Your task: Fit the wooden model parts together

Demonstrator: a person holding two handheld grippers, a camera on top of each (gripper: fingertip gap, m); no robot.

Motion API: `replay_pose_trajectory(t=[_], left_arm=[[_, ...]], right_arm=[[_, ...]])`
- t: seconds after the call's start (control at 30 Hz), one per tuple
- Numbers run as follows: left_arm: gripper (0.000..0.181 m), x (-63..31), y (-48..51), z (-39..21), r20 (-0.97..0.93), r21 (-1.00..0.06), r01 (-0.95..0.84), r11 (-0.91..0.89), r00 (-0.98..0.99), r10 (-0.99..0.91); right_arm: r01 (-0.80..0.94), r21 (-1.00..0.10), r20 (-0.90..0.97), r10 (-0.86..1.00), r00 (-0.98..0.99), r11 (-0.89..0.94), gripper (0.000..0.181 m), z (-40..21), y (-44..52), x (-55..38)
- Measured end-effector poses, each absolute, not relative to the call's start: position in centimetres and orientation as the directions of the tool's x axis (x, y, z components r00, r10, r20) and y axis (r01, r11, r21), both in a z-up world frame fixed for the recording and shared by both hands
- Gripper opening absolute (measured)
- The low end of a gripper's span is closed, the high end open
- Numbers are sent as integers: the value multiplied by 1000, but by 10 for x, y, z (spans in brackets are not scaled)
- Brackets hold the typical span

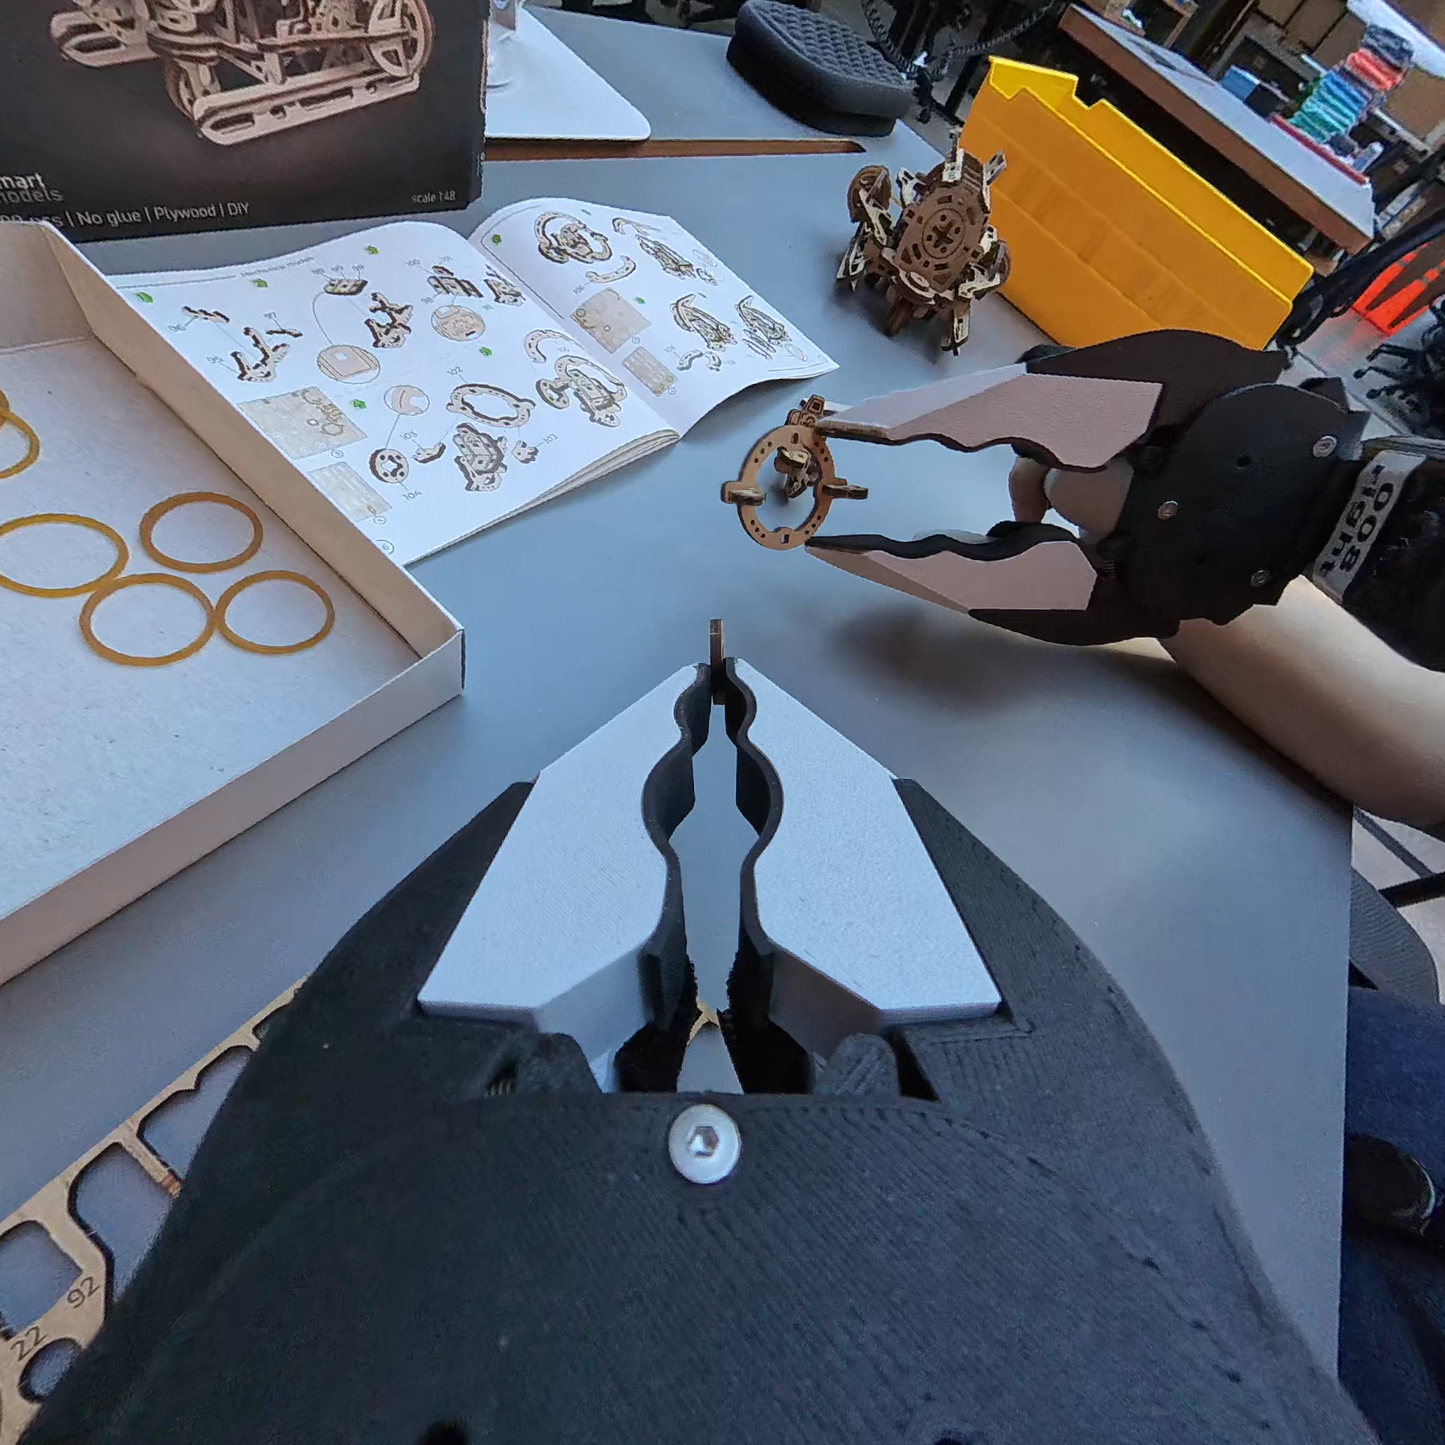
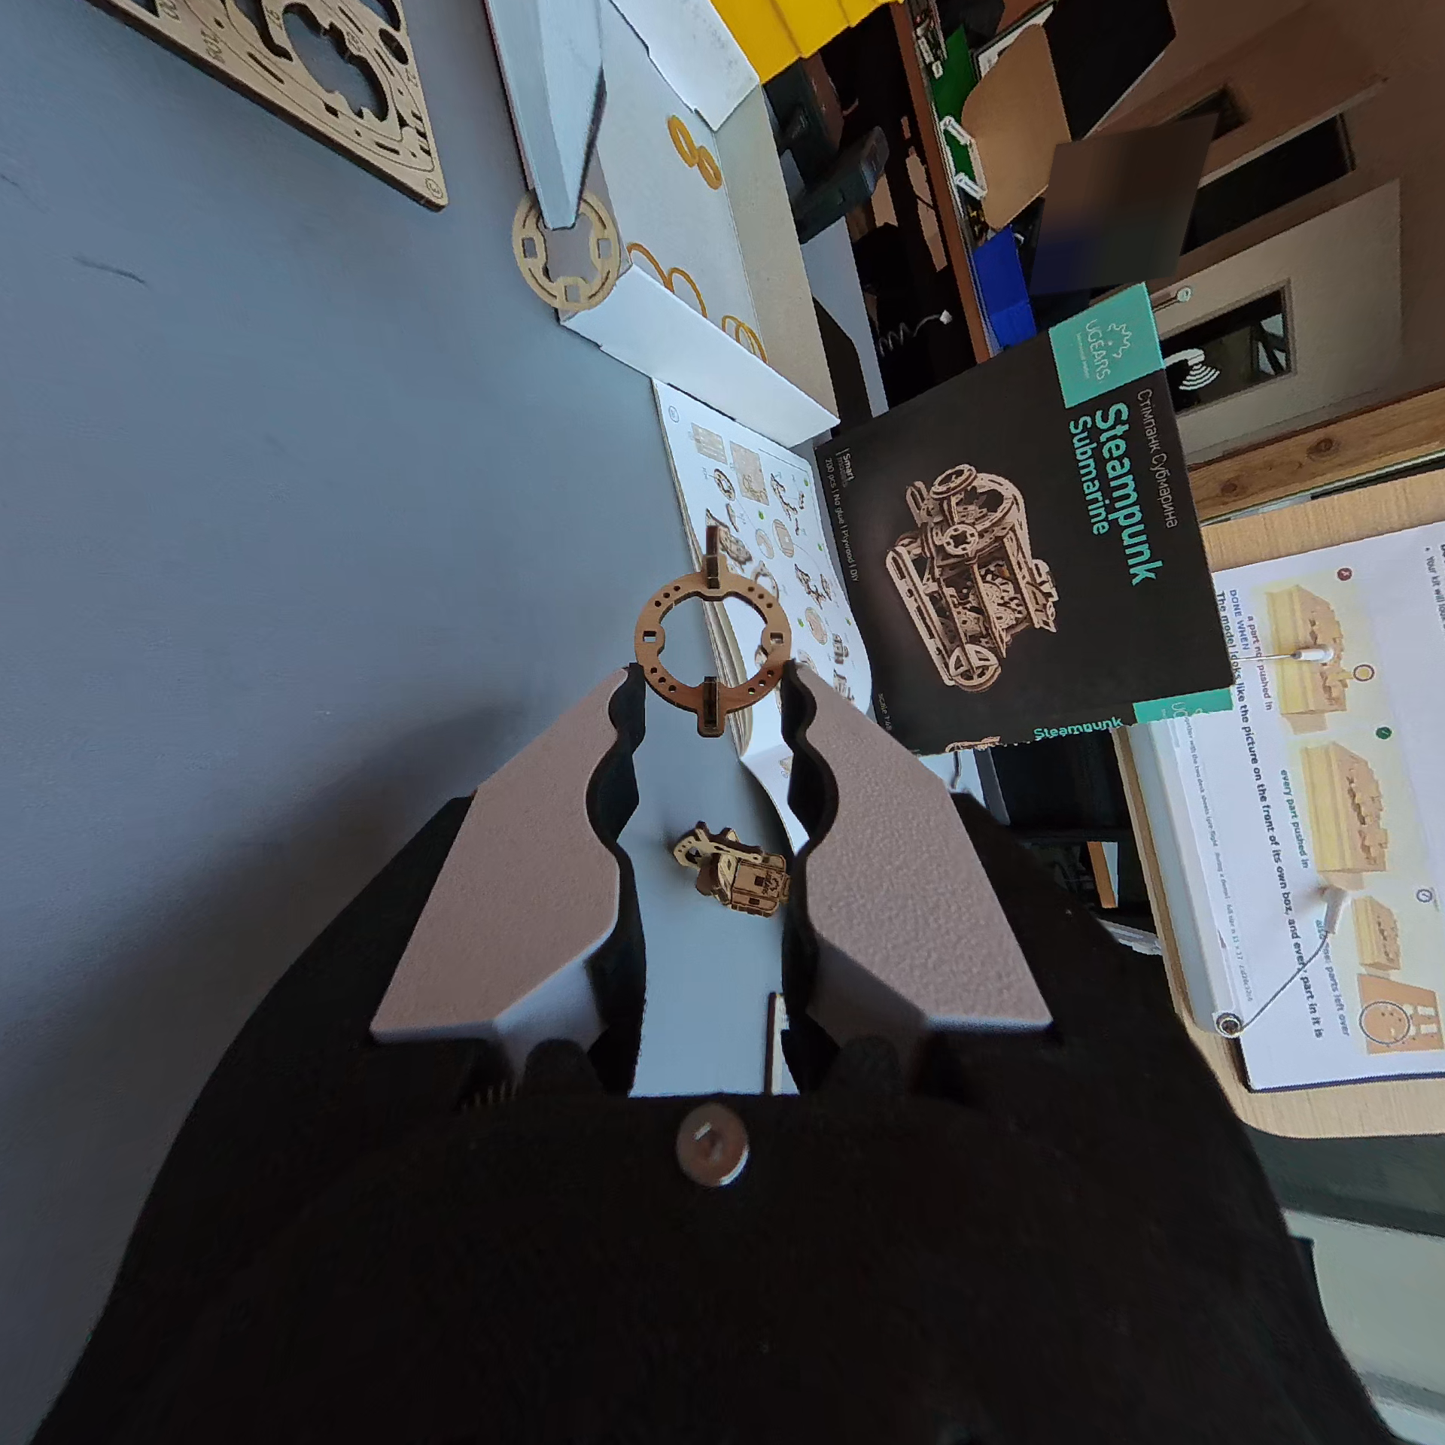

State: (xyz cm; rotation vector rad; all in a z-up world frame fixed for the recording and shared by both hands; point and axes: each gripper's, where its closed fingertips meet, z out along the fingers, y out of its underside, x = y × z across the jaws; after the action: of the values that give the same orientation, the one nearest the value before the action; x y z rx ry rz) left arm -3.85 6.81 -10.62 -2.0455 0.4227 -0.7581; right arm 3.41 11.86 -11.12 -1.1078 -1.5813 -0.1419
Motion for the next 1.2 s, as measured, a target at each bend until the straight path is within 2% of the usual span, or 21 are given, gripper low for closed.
replay_pose_trajectory(t=[0.3,0.53,1.2], left_arm=[[1,-43,69,-113,450,-788,67,-612,740,-499],[1,-39,68,-120,449,-775,48,-630,743,-496],[0,-37,68,-120,493,-761,83,-643,718,-491]], right_arm=[[671,-454,805,592,26,586,34,-119,96,19],[676,-516,726,688,18,527,34,-128,81,7],[673,-518,719,695,7,529,34,-132,78,5]])
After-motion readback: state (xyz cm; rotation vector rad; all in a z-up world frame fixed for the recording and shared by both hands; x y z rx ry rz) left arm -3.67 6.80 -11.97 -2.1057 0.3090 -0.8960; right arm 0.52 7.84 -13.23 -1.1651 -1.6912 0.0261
